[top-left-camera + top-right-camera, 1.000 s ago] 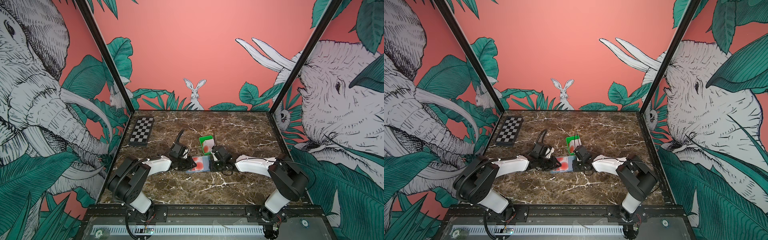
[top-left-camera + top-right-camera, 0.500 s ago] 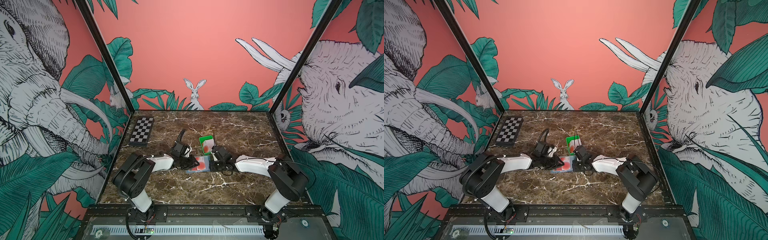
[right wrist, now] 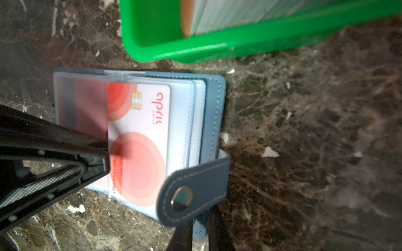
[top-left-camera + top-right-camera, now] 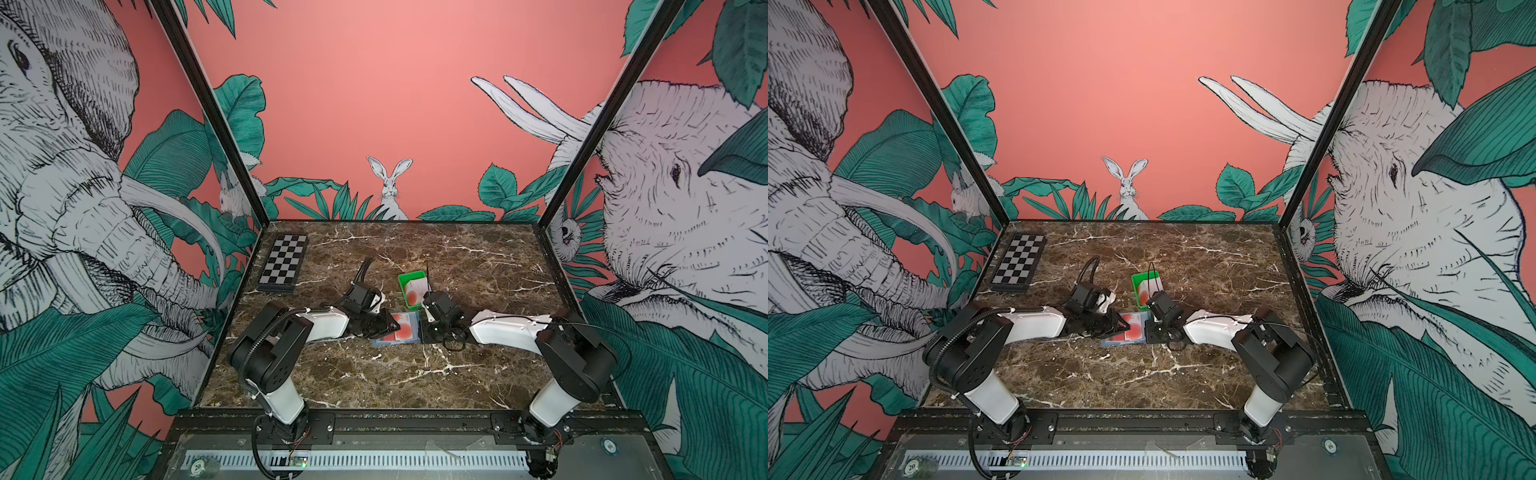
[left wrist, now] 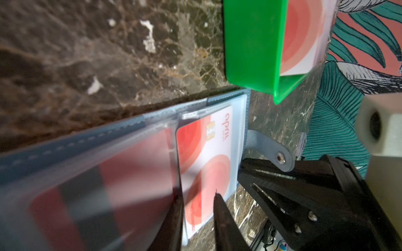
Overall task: Insert credit cards into a card holder
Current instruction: Insert the credit card into the card slot.
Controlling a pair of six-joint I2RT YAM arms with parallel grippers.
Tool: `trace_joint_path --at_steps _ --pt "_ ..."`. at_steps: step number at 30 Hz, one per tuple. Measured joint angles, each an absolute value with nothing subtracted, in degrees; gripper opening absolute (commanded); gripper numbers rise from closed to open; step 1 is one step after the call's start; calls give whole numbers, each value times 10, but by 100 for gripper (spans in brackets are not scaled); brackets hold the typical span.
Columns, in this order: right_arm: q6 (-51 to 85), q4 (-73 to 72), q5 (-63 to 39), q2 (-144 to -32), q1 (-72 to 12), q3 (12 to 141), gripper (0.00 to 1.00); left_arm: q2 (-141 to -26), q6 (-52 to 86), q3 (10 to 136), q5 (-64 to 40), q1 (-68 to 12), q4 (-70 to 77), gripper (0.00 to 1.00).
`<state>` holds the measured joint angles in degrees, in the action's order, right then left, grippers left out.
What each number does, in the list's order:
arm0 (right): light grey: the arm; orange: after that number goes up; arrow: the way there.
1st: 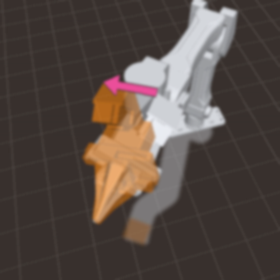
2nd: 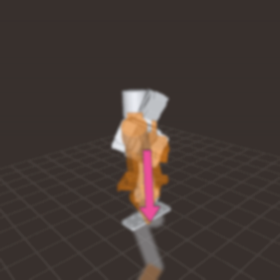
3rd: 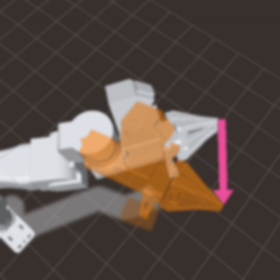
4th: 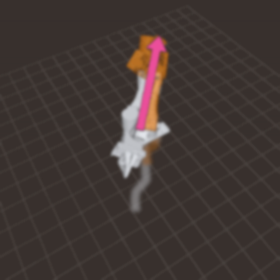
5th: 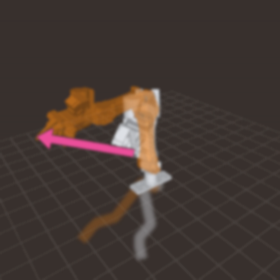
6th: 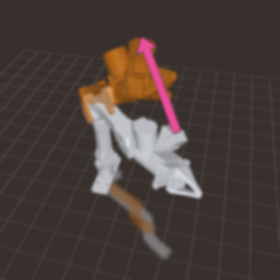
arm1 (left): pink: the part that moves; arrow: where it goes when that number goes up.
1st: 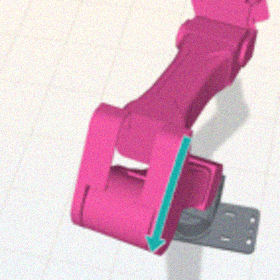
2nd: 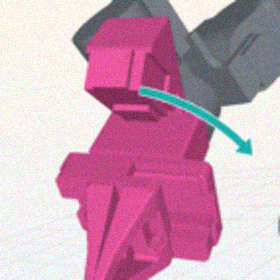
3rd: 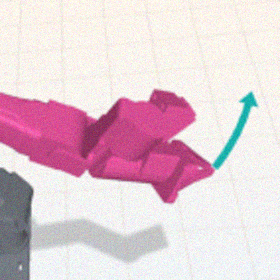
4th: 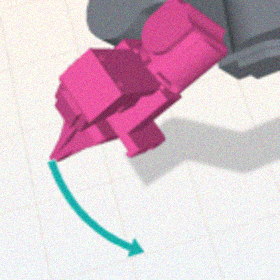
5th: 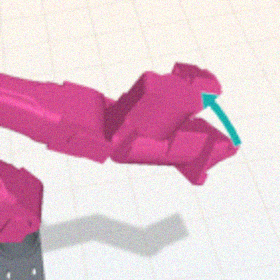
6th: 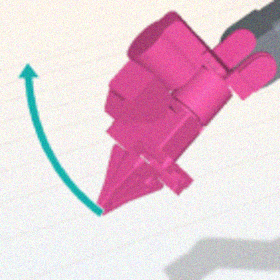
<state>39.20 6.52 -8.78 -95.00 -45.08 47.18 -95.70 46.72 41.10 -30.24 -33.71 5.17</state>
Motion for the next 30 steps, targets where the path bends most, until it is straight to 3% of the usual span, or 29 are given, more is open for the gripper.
trace_joint_path --at_steps 30 --pt "392 65 -87 -951 -451 472 14 -980 475 439 -298 -359 56 26"
